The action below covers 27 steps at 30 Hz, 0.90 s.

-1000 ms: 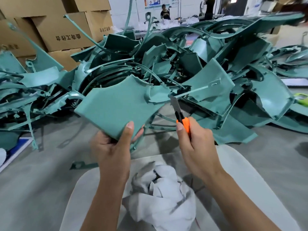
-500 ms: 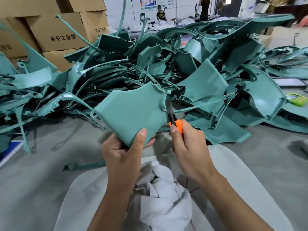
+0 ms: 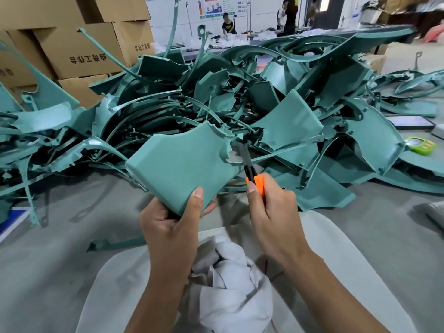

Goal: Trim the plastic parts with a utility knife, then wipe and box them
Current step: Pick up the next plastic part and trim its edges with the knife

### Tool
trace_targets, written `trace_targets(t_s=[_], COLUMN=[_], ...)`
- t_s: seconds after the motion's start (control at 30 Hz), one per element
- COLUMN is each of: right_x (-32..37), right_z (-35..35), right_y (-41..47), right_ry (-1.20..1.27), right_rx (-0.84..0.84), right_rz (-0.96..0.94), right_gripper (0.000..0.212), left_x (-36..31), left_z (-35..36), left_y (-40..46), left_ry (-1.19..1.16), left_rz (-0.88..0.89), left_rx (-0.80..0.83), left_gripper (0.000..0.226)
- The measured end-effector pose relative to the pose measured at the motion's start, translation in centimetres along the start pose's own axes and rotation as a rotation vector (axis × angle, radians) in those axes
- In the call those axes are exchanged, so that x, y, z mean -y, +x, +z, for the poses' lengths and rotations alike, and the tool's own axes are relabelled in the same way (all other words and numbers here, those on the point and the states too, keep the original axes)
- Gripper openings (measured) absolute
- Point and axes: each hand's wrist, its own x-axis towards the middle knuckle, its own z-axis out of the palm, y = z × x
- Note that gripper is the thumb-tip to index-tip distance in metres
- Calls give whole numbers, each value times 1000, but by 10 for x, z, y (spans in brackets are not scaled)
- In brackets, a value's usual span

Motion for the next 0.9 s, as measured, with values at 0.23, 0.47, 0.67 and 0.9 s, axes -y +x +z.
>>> trace_targets(t_s=[0.23, 0.47, 0.67, 0.9], right_x=[-2, 0, -10, -18], right_z=[-1, -1, -4, -21], right_y=[1, 0, 6, 11], right_ry=[44, 39, -114, -393], right_rx=[58, 78, -25, -179], right_rz=[12, 1, 98, 141], right_gripper=[35, 34, 34, 27], left_x=[0, 2, 2, 2], left_z=[-1, 1, -5, -14], left_y=[1, 1, 3, 10], left_ry=[-29, -24, -1, 40], left_rz=[-18, -53, -12, 57], left_rx=[-14, -14, -42, 1], left_gripper=[16, 14, 6, 10])
